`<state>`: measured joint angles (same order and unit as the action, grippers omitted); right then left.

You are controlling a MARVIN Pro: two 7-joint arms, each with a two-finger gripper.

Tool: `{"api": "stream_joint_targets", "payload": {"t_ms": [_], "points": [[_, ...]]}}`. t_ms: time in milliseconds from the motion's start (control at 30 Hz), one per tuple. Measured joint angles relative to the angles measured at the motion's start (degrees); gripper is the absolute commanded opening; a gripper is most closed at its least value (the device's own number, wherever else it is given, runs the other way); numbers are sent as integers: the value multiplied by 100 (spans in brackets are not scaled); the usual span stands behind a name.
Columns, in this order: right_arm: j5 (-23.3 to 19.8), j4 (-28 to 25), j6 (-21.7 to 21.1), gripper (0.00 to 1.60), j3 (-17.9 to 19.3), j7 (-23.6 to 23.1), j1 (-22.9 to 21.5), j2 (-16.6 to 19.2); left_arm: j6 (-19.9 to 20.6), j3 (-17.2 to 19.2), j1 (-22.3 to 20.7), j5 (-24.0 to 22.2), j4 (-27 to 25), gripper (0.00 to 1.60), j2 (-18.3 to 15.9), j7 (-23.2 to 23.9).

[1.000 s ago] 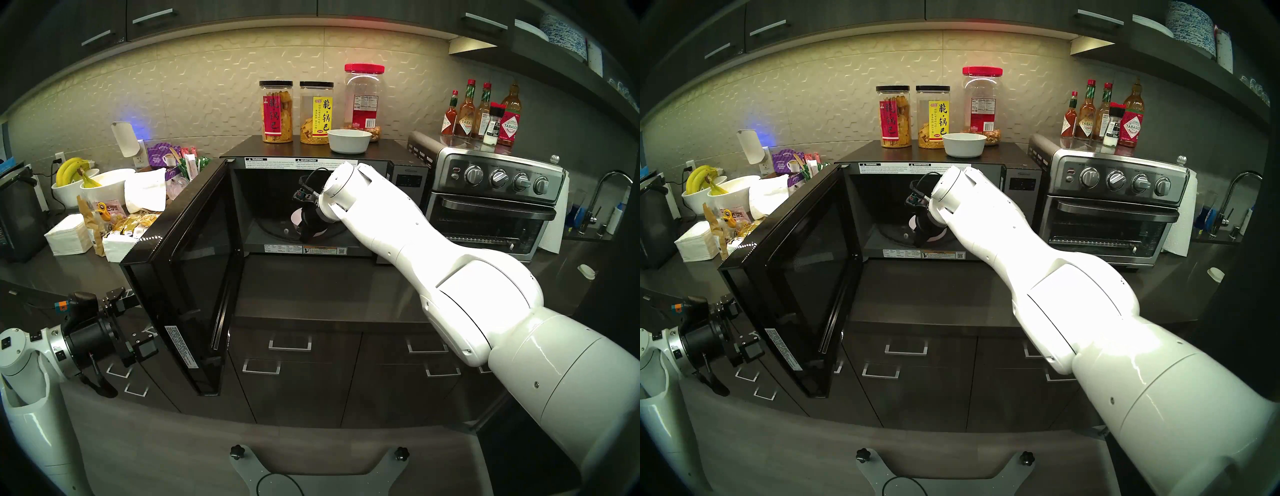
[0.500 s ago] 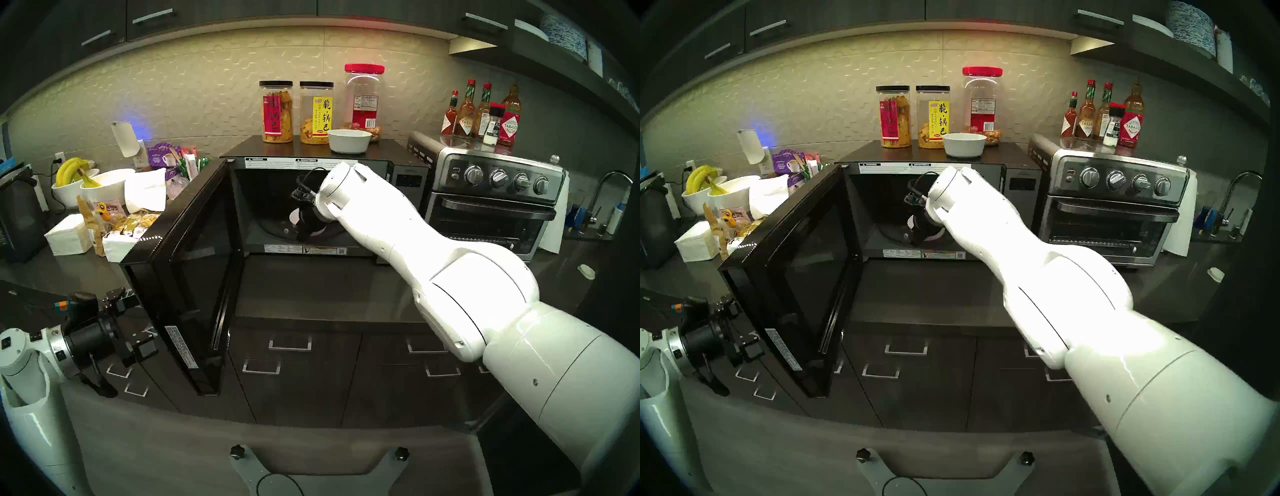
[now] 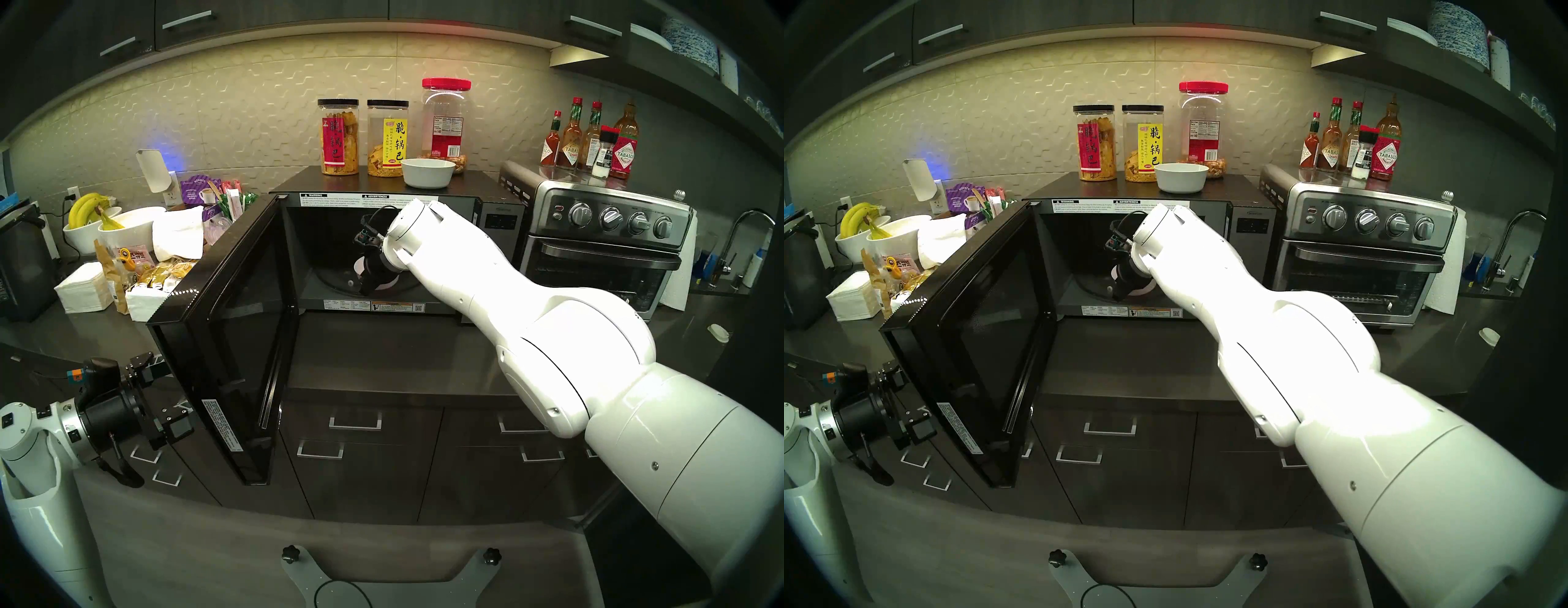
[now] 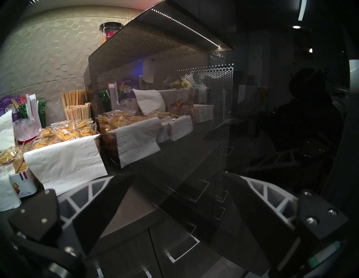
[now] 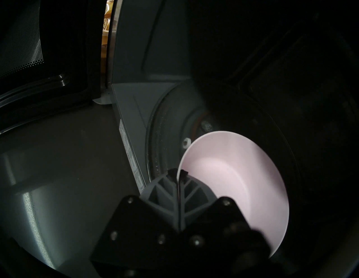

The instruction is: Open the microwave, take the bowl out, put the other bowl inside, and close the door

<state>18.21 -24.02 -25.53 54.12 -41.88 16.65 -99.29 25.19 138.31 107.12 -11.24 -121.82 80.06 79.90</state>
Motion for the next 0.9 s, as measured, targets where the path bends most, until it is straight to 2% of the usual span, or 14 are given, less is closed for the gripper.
{"api": "stream_joint_targets", "payload": {"t_ms": [500, 533, 567, 633, 667, 800, 900], "points": [[0, 473, 88, 0, 106, 269, -185, -232, 0, 0, 0, 0, 0, 160, 0, 0], [0, 488, 94, 17, 108, 277, -193, -241, 0, 0, 0, 0, 0, 160, 0, 0], [2, 518, 110, 42, 111, 294, -210, -260, 0, 0, 0, 0, 0, 160, 0, 0], [6, 541, 125, 48, 113, 306, -224, -274, 0, 0, 0, 0, 0, 160, 0, 0], [10, 563, 140, 59, 114, 319, -239, -287, 0, 0, 0, 0, 0, 160, 0, 0], [27, 614, 174, 67, 115, 348, -275, -319, 0, 0, 0, 0, 0, 160, 0, 0], [40, 647, 191, 66, 116, 363, -296, -336, 0, 0, 0, 0, 0, 160, 0, 0]]}}
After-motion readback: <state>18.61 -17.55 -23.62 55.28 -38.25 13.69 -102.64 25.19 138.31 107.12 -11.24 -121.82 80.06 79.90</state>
